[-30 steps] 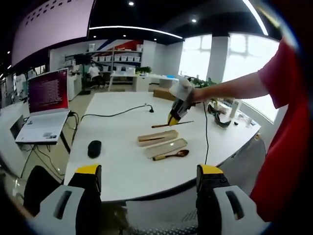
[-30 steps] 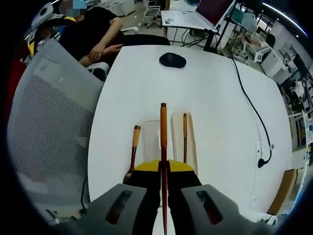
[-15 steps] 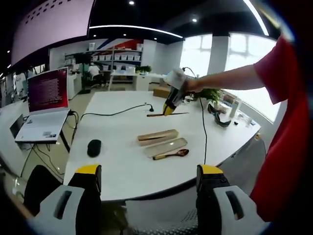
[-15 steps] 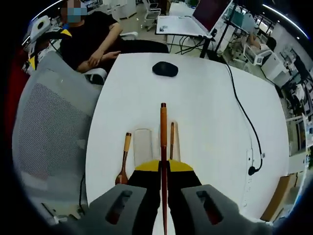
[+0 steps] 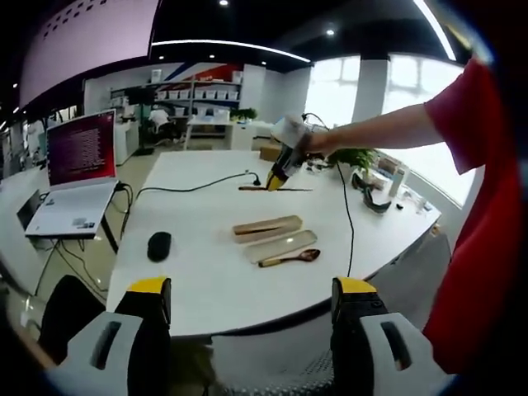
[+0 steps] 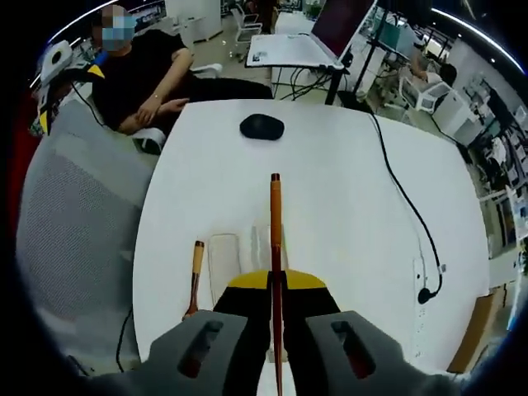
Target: Arrange the utensils inside the cutlery case until each visible utensil rests in its matching compartment.
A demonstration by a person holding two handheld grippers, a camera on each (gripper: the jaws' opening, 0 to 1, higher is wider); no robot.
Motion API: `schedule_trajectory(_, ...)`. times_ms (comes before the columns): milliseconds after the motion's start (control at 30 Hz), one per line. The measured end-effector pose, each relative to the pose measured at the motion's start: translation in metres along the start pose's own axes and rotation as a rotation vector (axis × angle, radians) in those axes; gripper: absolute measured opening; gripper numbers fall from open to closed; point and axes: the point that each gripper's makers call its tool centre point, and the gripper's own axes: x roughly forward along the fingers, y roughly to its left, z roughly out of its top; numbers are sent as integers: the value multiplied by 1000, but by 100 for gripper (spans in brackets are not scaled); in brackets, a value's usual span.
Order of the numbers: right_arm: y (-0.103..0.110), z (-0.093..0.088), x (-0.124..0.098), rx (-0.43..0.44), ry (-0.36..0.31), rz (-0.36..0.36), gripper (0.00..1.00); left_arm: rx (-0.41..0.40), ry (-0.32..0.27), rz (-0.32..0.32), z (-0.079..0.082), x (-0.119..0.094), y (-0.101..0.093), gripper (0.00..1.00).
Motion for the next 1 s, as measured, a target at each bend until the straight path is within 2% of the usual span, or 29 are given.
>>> schedule_trajectory(100, 0, -5, 11, 8, 9, -11, 0, -2, 14, -2, -3, 2, -4, 82)
schedule_trajectory(167, 2, -6, 16, -14, 2, -17, 0, 2, -23, -16, 5, 0, -9, 82)
schedule_trajectory(333, 0, -14, 27, -44, 11, -15, 0, -21, -35, 39, 8, -3, 1, 75)
schedule_trajectory(467, -4, -15, 34, -44, 17, -20, 0, -55, -46, 37, 8, -7, 2, 75)
schedule_trajectory(633, -6, -17, 44, -31, 6, -12, 0, -54, -17, 33, 0, -8, -3, 77)
schedule_trajectory(1000, -1, -43, 72, -41, 26, 3, 1, -62, 1, 82, -5, -17, -5, 77)
